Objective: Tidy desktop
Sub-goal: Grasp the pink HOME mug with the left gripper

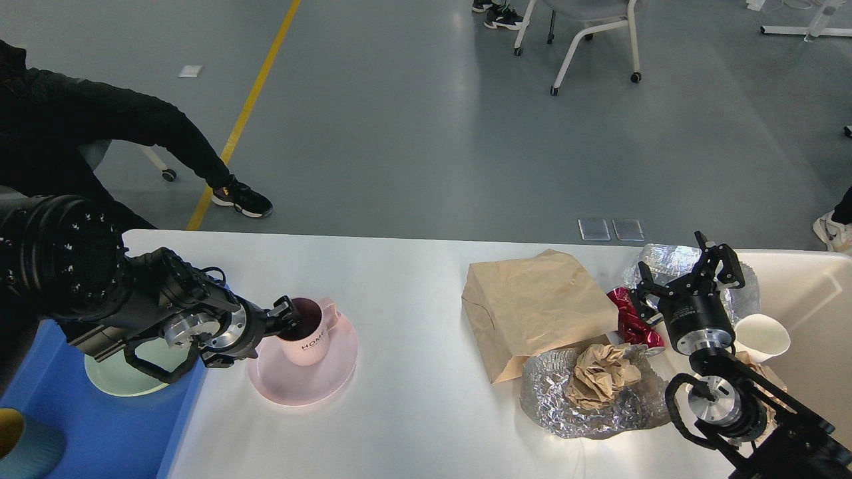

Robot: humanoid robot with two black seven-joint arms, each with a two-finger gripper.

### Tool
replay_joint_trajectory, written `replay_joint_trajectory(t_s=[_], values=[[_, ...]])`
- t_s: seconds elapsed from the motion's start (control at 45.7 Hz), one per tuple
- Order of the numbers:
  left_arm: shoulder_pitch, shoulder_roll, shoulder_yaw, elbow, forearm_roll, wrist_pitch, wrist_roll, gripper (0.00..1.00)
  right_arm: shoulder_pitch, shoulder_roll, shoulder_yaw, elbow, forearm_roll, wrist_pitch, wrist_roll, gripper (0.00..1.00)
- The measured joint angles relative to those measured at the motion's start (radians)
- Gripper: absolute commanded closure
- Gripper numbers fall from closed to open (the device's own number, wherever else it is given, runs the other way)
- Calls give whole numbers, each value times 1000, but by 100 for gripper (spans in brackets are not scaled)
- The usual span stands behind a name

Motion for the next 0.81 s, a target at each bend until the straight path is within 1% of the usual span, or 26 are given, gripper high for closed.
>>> replay_joint_trajectory(t_s=[0.109,0.328,0.482,0.657,0.81], values=[[2,-1,-1,8,0,3,-1,38,0,0,0,0,0,0,0,0],[3,-2,-5,17,0,4,-1,42,0,0,0,0,0,0,0,0],[3,-3,-7,18,1,4,-1,48,0,0,0,0,0,0,0,0],[9,-3,-9,19,1,8,-2,50,0,0,0,0,0,0,0,0],[10,-3,-10,20,1,14,-2,59,0,0,0,0,0,0,0,0]])
